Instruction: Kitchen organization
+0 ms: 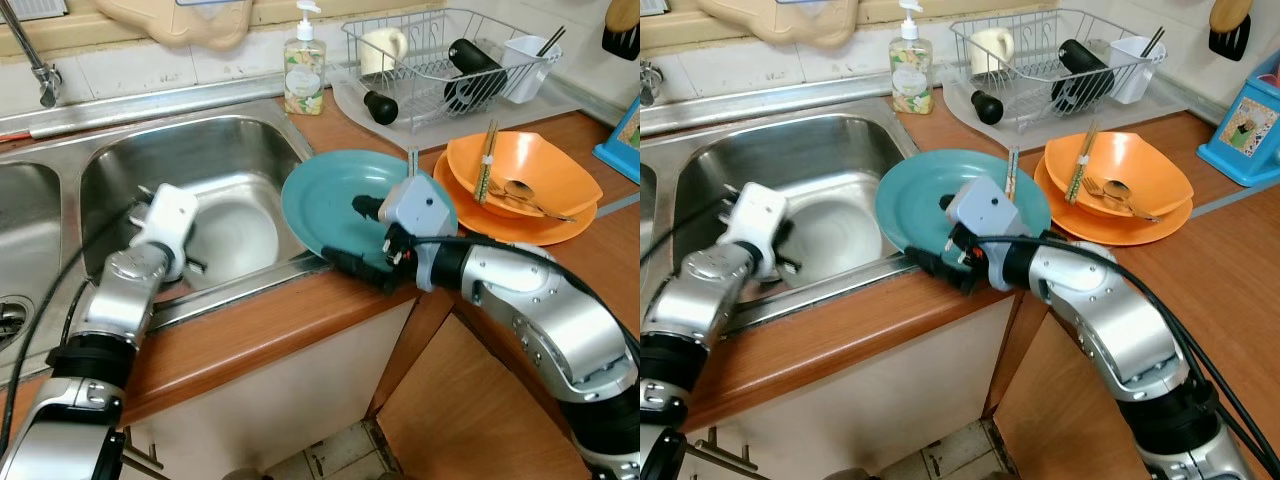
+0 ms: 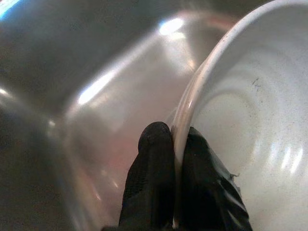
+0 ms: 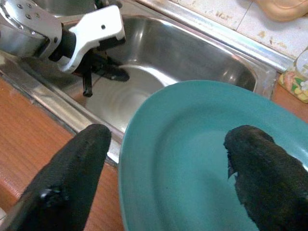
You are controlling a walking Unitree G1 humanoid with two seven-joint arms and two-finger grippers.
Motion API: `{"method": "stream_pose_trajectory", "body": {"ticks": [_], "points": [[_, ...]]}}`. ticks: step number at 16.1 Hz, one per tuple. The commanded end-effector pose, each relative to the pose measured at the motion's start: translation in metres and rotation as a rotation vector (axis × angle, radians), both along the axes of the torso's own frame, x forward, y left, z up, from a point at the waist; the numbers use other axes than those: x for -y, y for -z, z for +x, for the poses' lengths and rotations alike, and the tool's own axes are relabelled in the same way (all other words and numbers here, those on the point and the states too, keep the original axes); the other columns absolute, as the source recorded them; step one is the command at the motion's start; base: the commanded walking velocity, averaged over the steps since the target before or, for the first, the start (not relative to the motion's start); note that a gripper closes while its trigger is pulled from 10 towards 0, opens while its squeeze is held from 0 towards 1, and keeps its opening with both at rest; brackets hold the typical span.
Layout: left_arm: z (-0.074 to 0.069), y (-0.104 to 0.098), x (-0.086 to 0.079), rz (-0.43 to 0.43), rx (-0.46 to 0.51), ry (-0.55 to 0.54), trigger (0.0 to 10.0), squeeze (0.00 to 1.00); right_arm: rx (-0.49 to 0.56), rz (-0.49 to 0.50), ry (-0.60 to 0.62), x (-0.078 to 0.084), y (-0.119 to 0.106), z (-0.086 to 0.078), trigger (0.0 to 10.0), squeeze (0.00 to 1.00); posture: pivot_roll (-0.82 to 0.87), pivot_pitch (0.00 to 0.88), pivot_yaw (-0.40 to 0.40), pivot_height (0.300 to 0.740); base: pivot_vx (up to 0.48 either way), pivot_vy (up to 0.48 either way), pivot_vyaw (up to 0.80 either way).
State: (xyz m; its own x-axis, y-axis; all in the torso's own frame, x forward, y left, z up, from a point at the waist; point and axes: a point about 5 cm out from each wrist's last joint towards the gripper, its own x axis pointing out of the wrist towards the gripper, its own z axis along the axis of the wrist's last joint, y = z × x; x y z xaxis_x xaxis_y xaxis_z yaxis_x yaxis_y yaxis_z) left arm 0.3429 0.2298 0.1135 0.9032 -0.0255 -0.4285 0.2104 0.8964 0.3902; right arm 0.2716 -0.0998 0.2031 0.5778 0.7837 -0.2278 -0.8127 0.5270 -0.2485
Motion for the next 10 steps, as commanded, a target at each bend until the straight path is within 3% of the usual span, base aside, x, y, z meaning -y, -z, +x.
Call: {"method": "stream_pose_trajectory", "body": {"ticks": [1,4,7,8,9,10], "points": [[0.0042,-0.0045,0.0047,0.037,-0.029,0.056,10.0,0.0,0.013,-0.017,-0.023,-0.0006,-0.0021,-0.0037,10.0,1.0,-0.13,0.0,0.047,0.74,0.0,0.0,0.0],[-0.0002,0.004,0.0104,0.044,-0.101,0.138,10.0,0.0,0.013,-0.031,-0.037,-0.0014,-0.0003,-0.0051,10.0,1.0,-0.13,0.0,0.047,0.74,0.0,0.0,0.0],[-0.0012,0.0052,0.0106,0.023,-0.12,0.132,10.0,0.0,0.015,-0.033,-0.043,-0.002,-0.0001,-0.0055,10.0,1.0,-0.13,0.0,0.045,0.74,0.0,0.0,0.0],[-0.001,0.0039,0.0095,0.025,-0.12,0.13,10.0,0.06,0.016,-0.029,-0.044,-0.0019,-0.0008,-0.0055,10.0,1.0,-0.13,0.0,0.045,0.74,0.0,0.0,0.0],[-0.0006,0.003,0.0088,0.025,-0.118,0.128,10.0,1.0,0.016,-0.027,-0.044,-0.0019,-0.0013,-0.0052,10.0,1.0,-0.13,0.0,0.045,0.74,0.0,0.0,0.0],[-0.0003,0.0019,0.0079,0.023,-0.116,0.126,10.0,1.0,0.016,-0.026,-0.043,-0.0018,-0.0018,-0.0049,10.0,1.0,-0.13,0.0,0.045,0.74,0.0,0.0,0.0]]}}
